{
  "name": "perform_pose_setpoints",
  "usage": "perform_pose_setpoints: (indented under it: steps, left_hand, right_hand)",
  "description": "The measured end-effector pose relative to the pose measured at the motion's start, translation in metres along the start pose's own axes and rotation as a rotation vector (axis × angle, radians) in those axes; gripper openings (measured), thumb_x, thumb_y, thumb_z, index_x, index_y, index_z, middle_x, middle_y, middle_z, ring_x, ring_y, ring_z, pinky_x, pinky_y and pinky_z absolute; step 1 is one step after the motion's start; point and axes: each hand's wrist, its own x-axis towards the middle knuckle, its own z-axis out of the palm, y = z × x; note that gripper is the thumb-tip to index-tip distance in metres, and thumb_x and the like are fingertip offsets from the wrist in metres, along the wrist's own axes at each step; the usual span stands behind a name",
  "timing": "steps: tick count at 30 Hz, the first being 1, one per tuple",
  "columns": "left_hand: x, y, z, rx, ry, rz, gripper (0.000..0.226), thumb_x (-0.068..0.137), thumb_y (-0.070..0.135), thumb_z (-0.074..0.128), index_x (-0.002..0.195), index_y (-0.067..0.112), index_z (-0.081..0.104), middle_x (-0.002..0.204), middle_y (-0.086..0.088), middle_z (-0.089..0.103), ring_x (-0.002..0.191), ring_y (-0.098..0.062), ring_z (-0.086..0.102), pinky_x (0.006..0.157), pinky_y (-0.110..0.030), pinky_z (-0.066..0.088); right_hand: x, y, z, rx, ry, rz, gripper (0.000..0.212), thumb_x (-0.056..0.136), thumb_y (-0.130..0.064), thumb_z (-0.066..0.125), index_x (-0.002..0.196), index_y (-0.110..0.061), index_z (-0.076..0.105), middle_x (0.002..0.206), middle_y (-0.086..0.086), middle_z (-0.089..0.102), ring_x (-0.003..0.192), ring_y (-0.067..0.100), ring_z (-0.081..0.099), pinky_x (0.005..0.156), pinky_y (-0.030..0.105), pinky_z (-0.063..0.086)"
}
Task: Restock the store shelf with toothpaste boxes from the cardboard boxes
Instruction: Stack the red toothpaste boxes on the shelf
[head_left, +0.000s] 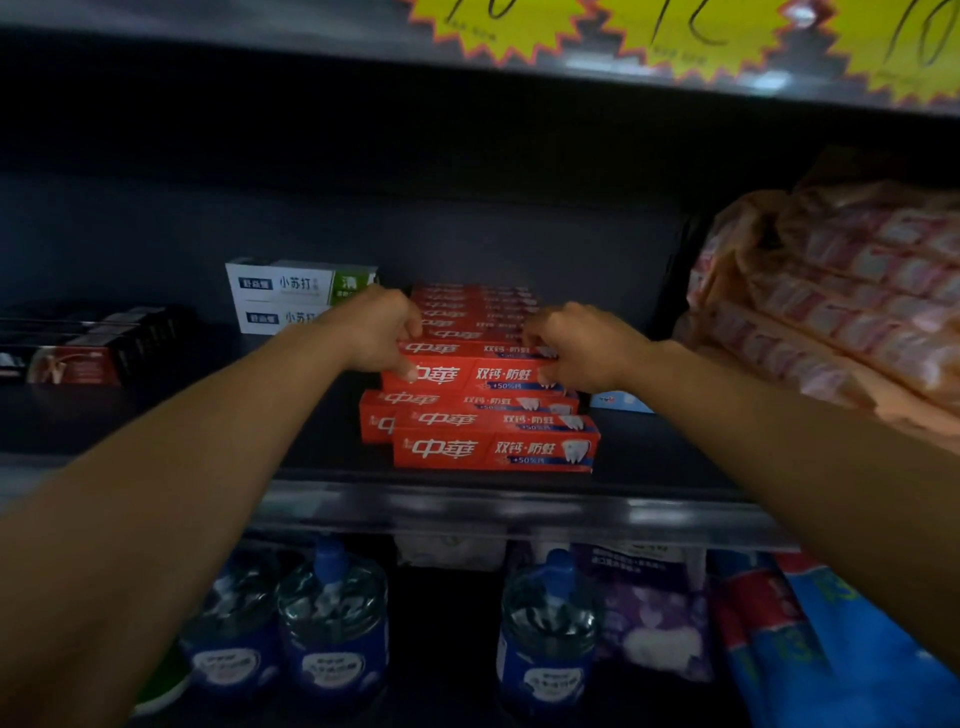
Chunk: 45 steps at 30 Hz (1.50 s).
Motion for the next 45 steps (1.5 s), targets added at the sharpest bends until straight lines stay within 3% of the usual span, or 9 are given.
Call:
perform_pose_setpoints:
  steps: [6, 18, 26, 30, 40, 45]
  left_hand:
    - [0.003, -0.005, 0.0, 0.052, 0.045, -0.001, 0.057, 0.074, 0.018, 0.08, 0.125, 0.015, 0.057, 0.117, -0.002, 0.062, 0.107, -0.017, 0.058, 0.093, -0.032, 0.045]
    - [-0.013, 0.016, -0.01, 0.153, 0.056, 0.047, 0.058, 0.077, 0.023, 0.078, 0.13, 0.015, 0.055, 0.125, -0.004, 0.06, 0.112, -0.021, 0.057, 0.099, -0.039, 0.047]
    - [-0.054, 0.066, -0.028, 0.154, 0.105, 0.186, 0.054, 0.076, 0.029, 0.079, 0.125, 0.016, 0.06, 0.12, -0.002, 0.063, 0.108, -0.02, 0.059, 0.089, -0.033, 0.049]
    - [-0.076, 0.093, -0.025, 0.162, 0.111, 0.266, 0.05, 0.074, 0.032, 0.08, 0.118, 0.016, 0.063, 0.115, -0.002, 0.065, 0.104, -0.02, 0.06, 0.09, -0.04, 0.051]
    - [-0.14, 0.126, 0.04, 0.158, -0.022, 0.361, 0.043, 0.075, 0.03, 0.079, 0.11, 0.008, 0.067, 0.106, -0.008, 0.069, 0.096, -0.025, 0.062, 0.085, -0.04, 0.051]
    - [-0.167, 0.131, 0.109, 0.123, -0.211, 0.346, 0.029, 0.076, 0.031, 0.078, 0.094, 0.012, 0.063, 0.09, -0.001, 0.064, 0.075, -0.015, 0.055, 0.065, -0.029, 0.043]
  right_hand:
    - [-0.001, -0.003, 0.003, -0.025, 0.043, -0.016, 0.033, 0.087, -0.025, 0.064, 0.117, -0.016, 0.056, 0.127, 0.002, 0.051, 0.104, 0.02, 0.055, 0.082, 0.036, 0.05]
    - [-0.009, -0.007, -0.003, -0.043, 0.059, -0.02, 0.036, 0.087, -0.026, 0.064, 0.12, -0.016, 0.056, 0.121, 0.003, 0.056, 0.103, 0.02, 0.056, 0.081, 0.034, 0.049]
    - [-0.045, -0.026, -0.03, -0.049, 0.133, -0.05, 0.038, 0.086, -0.028, 0.065, 0.12, -0.015, 0.057, 0.121, 0.004, 0.056, 0.103, 0.02, 0.056, 0.077, 0.032, 0.047]
    - [-0.078, -0.035, -0.038, -0.048, 0.148, -0.059, 0.037, 0.086, -0.028, 0.064, 0.12, -0.014, 0.055, 0.12, 0.005, 0.055, 0.107, 0.024, 0.055, 0.08, 0.035, 0.048]
    - [-0.186, -0.038, 0.006, -0.055, 0.03, -0.032, 0.037, 0.086, -0.025, 0.062, 0.119, -0.01, 0.056, 0.119, 0.011, 0.053, 0.108, 0.03, 0.052, 0.083, 0.044, 0.048]
    - [-0.234, -0.046, 0.062, -0.051, -0.076, -0.022, 0.035, 0.087, -0.021, 0.059, 0.119, -0.008, 0.055, 0.123, 0.012, 0.052, 0.111, 0.032, 0.051, 0.08, 0.043, 0.048]
